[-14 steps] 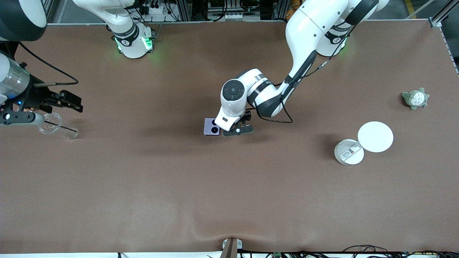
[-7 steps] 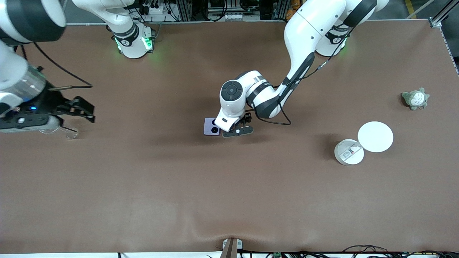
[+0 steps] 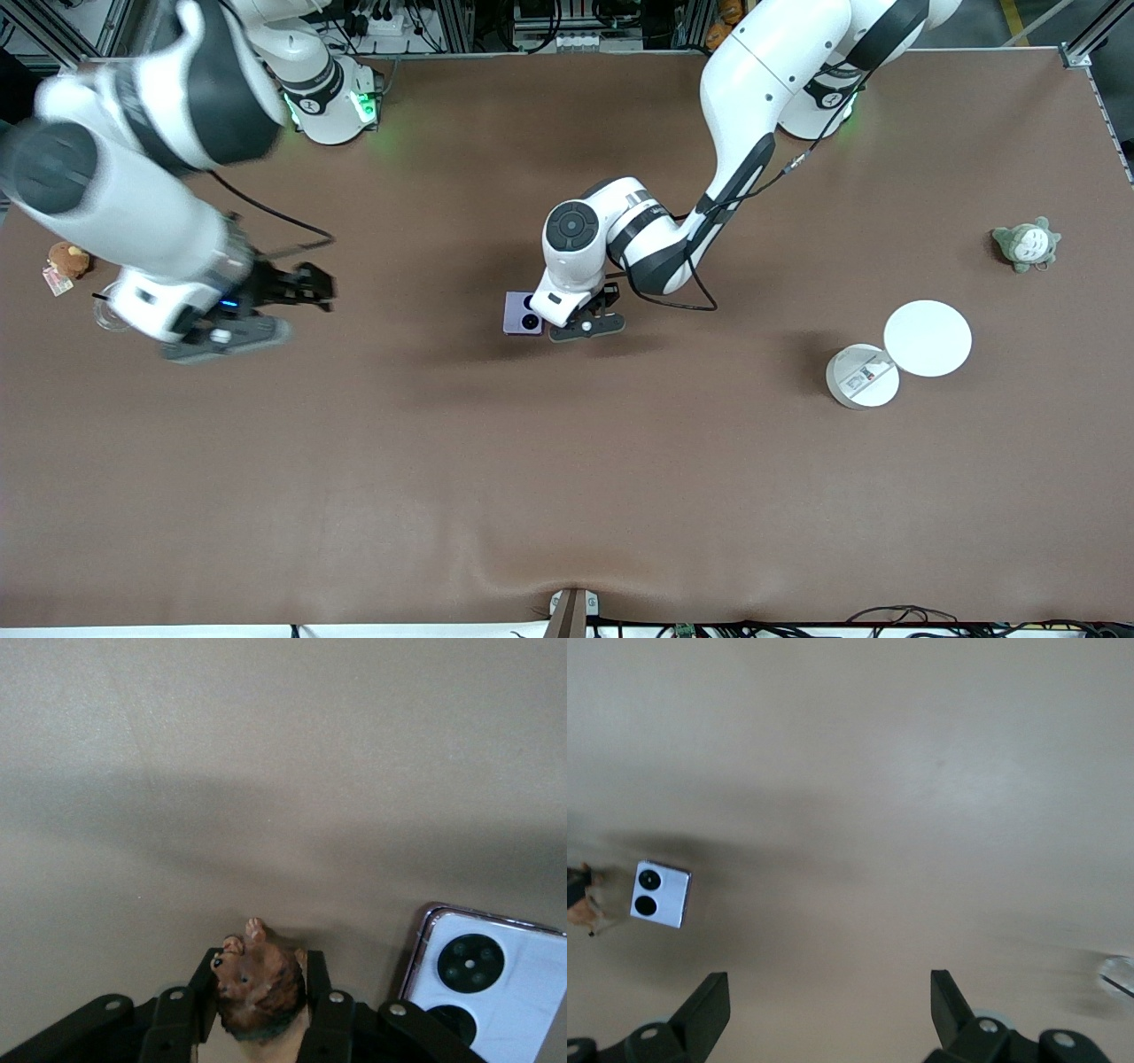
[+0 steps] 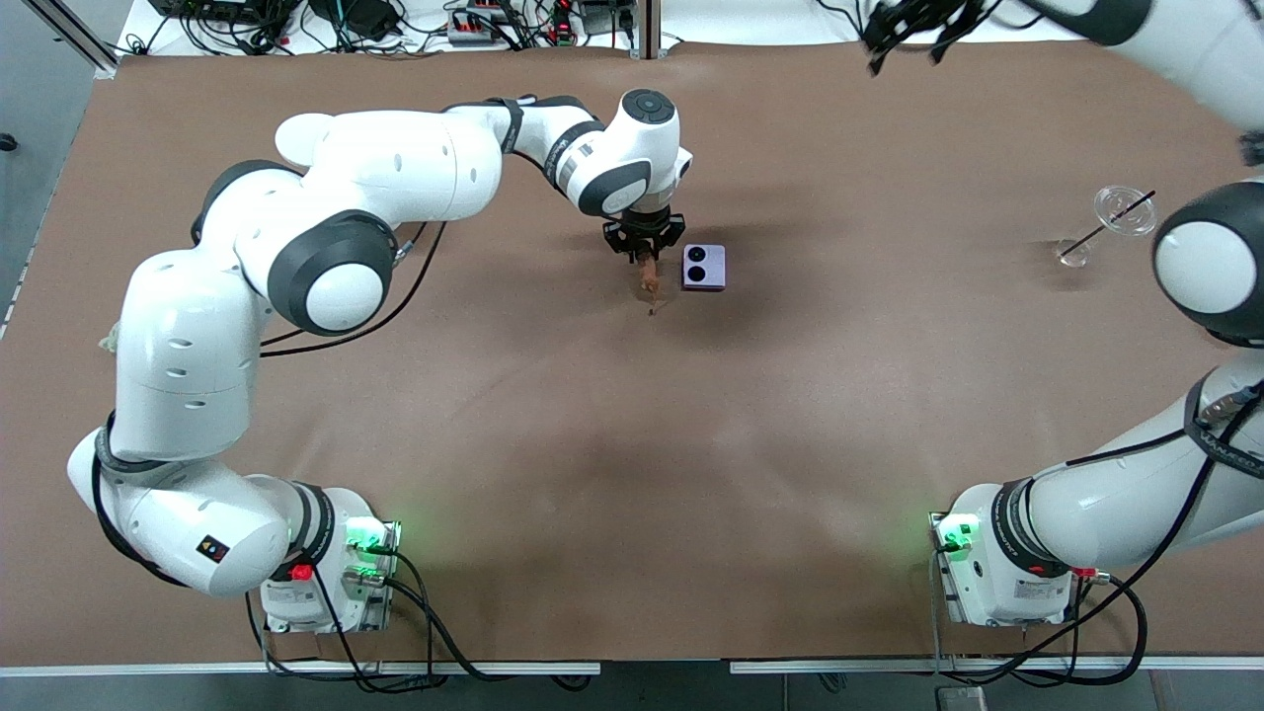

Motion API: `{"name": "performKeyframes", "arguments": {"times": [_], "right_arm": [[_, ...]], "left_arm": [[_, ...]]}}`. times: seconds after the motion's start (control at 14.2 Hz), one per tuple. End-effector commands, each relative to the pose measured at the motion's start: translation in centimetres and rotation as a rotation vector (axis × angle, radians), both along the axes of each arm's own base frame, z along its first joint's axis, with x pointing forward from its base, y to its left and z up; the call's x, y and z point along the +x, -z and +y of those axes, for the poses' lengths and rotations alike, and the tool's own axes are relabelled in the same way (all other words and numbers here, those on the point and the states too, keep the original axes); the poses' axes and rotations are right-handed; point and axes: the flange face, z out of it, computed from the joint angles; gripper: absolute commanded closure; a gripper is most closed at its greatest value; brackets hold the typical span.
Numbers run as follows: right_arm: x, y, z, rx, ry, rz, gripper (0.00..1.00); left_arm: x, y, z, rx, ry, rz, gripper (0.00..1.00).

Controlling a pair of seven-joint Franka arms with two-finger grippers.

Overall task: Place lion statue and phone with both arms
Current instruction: 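Grasp the lion with the left gripper while the right gripper reaches the phone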

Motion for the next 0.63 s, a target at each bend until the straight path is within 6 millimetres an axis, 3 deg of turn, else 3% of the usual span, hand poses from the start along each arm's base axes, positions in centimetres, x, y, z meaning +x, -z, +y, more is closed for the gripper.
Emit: {"name": "performKeyframes", "arguments": {"times": [0.0,0.07,0.28,0.56], "right_arm": [[0.3,5.4,4.3,-0.027,0.062,0.051,0.00],[0.0,6.8,5.3,-0.039,0.100,0.060,0.00],[-0.9,10.3,6.4,-0.049,0.152,0.063,0.00],[-1.4,10.5,7.9,-0.054,0.228,0.047,0.00]], "left_arm": [[0.3,-0.3,-0.6,0.005,-0.013,-0.034,0.90],[0.3,-0.5,-0.6,0.004,-0.010,-0.037,0.98],[1.7,-2.7,0.3,-0.005,-0.015,-0.060,1.00],[4.5,-6.6,3.6,0.017,-0.011,-0.077,1.00]]}}
